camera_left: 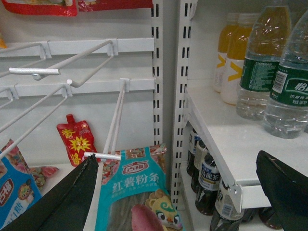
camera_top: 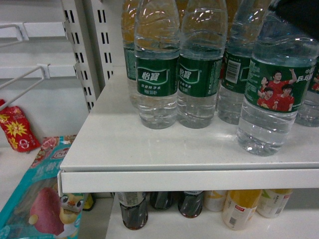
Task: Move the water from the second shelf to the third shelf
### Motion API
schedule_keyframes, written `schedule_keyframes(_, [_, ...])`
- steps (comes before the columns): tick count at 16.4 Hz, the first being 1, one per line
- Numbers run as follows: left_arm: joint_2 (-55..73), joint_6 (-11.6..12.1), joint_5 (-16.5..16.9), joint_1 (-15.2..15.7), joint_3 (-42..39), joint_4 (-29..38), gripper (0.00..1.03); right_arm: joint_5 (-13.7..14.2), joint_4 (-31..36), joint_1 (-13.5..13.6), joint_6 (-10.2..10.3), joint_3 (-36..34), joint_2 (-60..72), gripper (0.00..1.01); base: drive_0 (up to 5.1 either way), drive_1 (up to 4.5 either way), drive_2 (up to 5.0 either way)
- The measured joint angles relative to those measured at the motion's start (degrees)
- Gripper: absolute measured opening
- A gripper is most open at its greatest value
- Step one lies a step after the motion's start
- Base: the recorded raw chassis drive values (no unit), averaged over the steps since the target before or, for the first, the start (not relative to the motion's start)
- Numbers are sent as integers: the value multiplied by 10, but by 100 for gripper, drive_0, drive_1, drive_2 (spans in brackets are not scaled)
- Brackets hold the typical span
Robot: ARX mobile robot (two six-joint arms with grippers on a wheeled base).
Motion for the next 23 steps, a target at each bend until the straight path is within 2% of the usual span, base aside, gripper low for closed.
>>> schedule_keyframes(3, [0, 0, 0, 0, 0, 0, 98, -7, -14, -20, 4, -2, -81, 98, 0, 0, 0])
schedule_keyframes(10, [0, 0, 0, 0, 0, 0, 98, -29, -71, -53, 16, -34, -158, 98, 0, 0, 0])
schedule_keyframes(11, [0, 0, 0, 0, 0, 0, 98, -8, -46, -51, 8, -46, -165, 95, 0, 0, 0])
schedule_keyframes(12, [0, 0, 0, 0, 0, 0, 98, 57, -6, -52, -24, -76, -185, 85, 0, 0, 0])
schedule_keyframes(13, [0, 0, 0, 0, 0, 0, 98, 87, 3, -70, -54, -118, -216, 72, 0, 0, 0])
schedule_keyframes(14, [0, 0, 0, 0, 0, 0, 98, 84, -10, -94, -73, -160, -249, 57, 0, 0, 0])
schedule_keyframes(15, [0, 0, 0, 0, 0, 0, 98, 74, -19, -102, -78, -180, -272, 48, 0, 0, 0])
schedule_keyframes(17, [0, 0, 0, 0, 0, 0, 98, 32, -57, -136, -85, -217, -354, 24, 0, 0, 0])
schedule_keyframes(18, [0, 0, 0, 0, 0, 0, 98, 0, -73, -163, -88, -231, -384, 16, 0, 0, 0])
schedule_keyframes(19, [0, 0, 0, 0, 0, 0, 98, -12, -90, -189, -88, -249, -421, 7, 0, 0, 0])
schedule_keyframes(20, [0, 0, 0, 0, 0, 0, 98, -10, -88, -195, -88, -277, -457, 2, 0, 0, 0])
schedule_keyframes(21, [0, 0, 0, 0, 0, 0, 98, -20, -87, -190, -89, -308, -485, 2, 0, 0, 0])
schedule_keyframes(23, [0, 0, 0, 0, 0, 0, 98, -20, -93, -191, -89, -315, -490, 2, 0, 0, 0])
